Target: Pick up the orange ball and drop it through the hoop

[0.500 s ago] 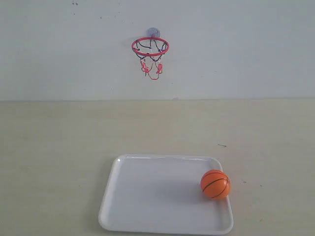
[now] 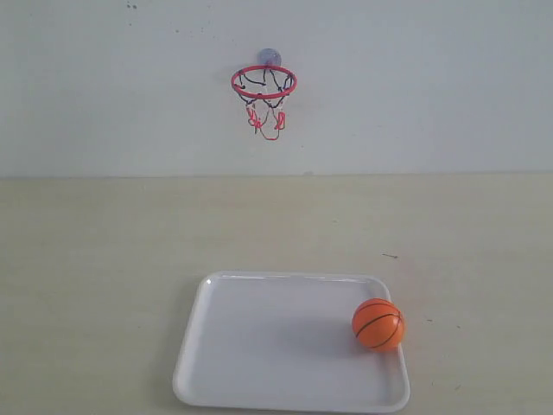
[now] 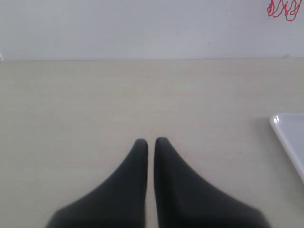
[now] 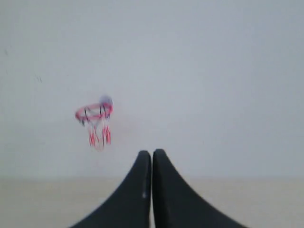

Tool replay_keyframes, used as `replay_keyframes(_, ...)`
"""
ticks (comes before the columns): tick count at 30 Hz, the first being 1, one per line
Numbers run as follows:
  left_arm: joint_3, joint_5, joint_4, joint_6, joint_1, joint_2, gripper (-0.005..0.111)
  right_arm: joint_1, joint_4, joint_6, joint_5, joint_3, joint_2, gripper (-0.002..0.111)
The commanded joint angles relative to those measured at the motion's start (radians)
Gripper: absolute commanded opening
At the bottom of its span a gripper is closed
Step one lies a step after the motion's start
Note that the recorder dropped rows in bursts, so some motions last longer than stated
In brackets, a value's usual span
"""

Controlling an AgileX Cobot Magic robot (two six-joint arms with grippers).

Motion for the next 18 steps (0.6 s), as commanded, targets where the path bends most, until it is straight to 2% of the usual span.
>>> replay_keyframes(1, 0.003, 0.0, -0.009, -0.002, -0.009, -0.002, 0.004, 0.002, 0.013, -0.085, -0.477, -0.001, -0.004, 0.0)
replay_keyframes(4, 0.003, 0.0, -0.009, -0.002, -0.009, -0.002, 0.004, 0.002, 0.119, -0.101, -0.404, -0.072, -0.004, 0.0)
replay_keyframes(8, 0.003, 0.0, -0.009, -0.002, -0.009, -0.002, 0.004, 0.002, 0.164, -0.239, -0.089, -0.251, 0.072, 0.0)
replay_keyframes(16, 0.003, 0.0, -0.009, -0.002, -0.009, -0.002, 0.004, 0.002, 0.164, -0.244, 0.611, -0.61, 0.547, 0.0)
replay_keyframes(18, 0.003, 0.0, -0.009, -0.002, -0.009, -0.002, 0.004, 0.002, 0.181, -0.189, 0.764, -0.679, 0.661, 0.0)
